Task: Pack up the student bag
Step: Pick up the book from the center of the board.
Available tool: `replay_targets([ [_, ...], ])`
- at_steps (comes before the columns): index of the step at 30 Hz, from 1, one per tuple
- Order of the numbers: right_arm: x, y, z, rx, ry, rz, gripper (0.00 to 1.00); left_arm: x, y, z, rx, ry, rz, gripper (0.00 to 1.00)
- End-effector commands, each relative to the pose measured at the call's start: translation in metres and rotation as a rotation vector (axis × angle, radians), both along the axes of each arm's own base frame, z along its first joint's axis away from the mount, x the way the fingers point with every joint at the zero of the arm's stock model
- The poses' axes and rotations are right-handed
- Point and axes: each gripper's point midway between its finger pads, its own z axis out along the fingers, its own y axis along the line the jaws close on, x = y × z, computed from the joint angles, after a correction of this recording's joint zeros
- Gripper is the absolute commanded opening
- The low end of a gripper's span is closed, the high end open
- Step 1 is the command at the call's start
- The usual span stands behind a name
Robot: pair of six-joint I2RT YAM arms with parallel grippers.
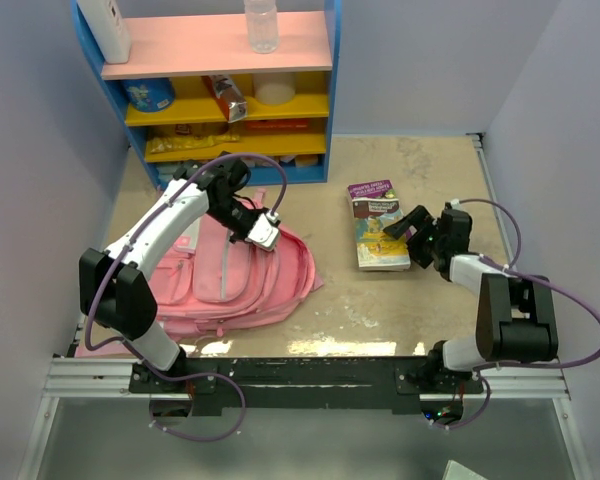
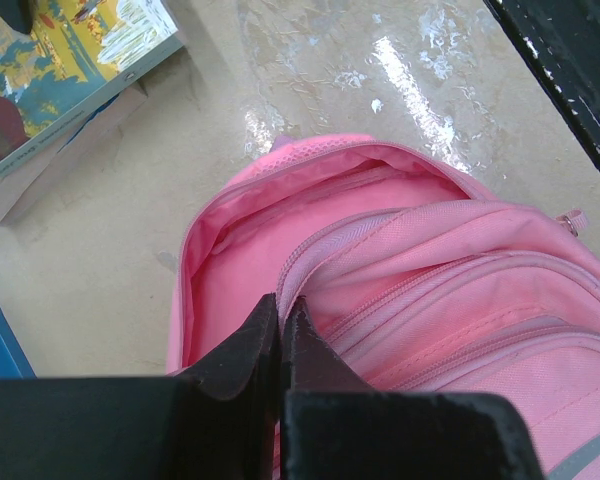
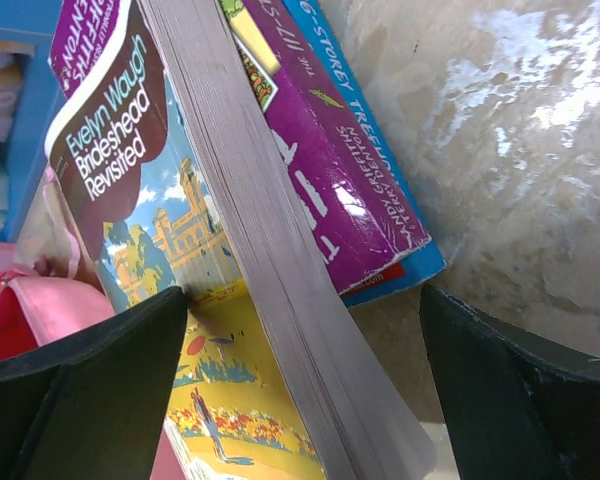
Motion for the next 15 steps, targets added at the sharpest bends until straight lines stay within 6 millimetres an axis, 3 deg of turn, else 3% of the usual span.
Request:
replay_targets([
  [1, -0.023, 0.007, -0.030, 0.032, 0.096, 0.027, 0.99, -0.007, -0.015, 0.034, -0.113, -0.039, -0.024, 0.00],
  [8, -0.030, 0.012, -0.045, 0.121, 0.124, 0.027, 0.93, -0.007, -0.017, 0.035, -0.116, -0.035, -0.022, 0.00],
  [15, -0.036, 0.016, -0.039, 0.171, 0.099, 0.030, 0.67, -0.007, -0.018, 0.034, -0.110, -0.034, -0.024, 0.00],
])
